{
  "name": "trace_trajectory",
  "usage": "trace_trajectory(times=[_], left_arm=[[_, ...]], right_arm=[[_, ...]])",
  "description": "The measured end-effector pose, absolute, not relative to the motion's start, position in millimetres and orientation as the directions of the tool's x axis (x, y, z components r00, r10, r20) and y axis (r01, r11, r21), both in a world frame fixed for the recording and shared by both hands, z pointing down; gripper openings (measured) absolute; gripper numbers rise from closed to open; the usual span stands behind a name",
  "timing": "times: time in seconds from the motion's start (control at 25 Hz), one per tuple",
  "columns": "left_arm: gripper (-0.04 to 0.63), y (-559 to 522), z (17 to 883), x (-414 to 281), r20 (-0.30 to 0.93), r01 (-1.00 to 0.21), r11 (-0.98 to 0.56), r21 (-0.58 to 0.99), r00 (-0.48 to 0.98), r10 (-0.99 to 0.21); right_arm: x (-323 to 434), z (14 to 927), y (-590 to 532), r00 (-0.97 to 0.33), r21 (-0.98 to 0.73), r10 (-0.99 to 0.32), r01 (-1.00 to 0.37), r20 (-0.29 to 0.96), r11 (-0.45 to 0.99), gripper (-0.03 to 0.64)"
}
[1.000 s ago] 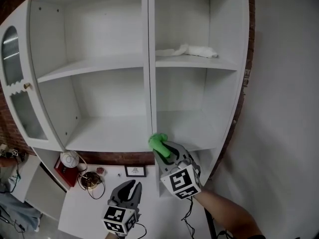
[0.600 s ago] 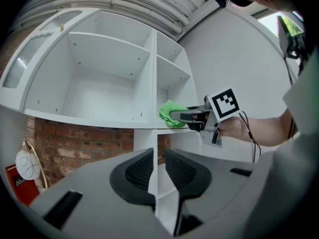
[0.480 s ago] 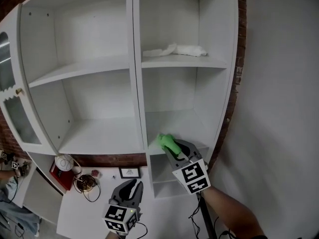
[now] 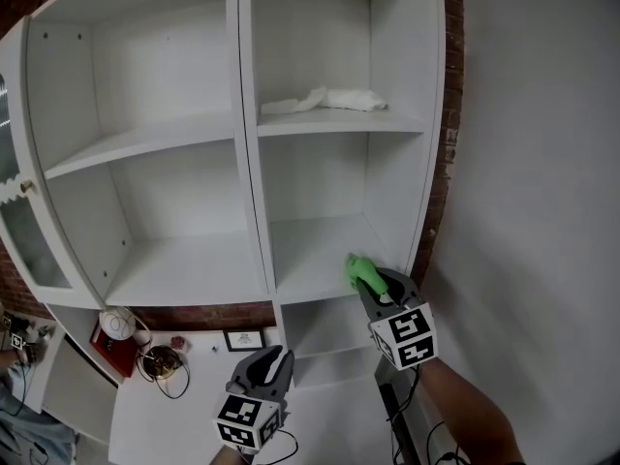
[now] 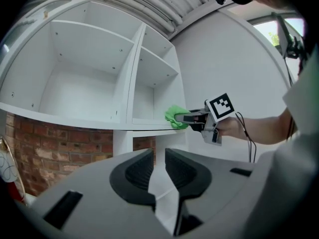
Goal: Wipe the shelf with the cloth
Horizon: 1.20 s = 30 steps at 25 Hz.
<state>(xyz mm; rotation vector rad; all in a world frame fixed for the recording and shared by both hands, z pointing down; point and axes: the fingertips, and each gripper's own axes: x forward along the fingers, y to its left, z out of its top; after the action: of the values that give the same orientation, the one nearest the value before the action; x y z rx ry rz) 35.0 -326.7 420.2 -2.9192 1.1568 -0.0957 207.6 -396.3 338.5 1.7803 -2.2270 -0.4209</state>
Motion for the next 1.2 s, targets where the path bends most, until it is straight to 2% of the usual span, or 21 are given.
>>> trace_trajectory(times=[0.36,0.96,1.2], left_arm=[[0.072,-327,420,50,0.054,-0.656,-0.755,-0.018,0.753,-0.656],[0.071,-334,423,30,0.047,-0.683,-0.731,0.005,0.73,-0.682],[0.072,-339,417,16,0.032,-0.708,-0.707,0.016,0.707,-0.707]], right_arm=[[246,340,-390,-0.133,0.388,-0.991,-0.912,0.024,0.132,0.101],[258,344,-379,-0.088,0.372,-0.996,-0.924,0.012,0.086,0.101],[257,335,-366,-0.106,0.301,-0.994,-0.948,-0.001,0.1,0.101]])
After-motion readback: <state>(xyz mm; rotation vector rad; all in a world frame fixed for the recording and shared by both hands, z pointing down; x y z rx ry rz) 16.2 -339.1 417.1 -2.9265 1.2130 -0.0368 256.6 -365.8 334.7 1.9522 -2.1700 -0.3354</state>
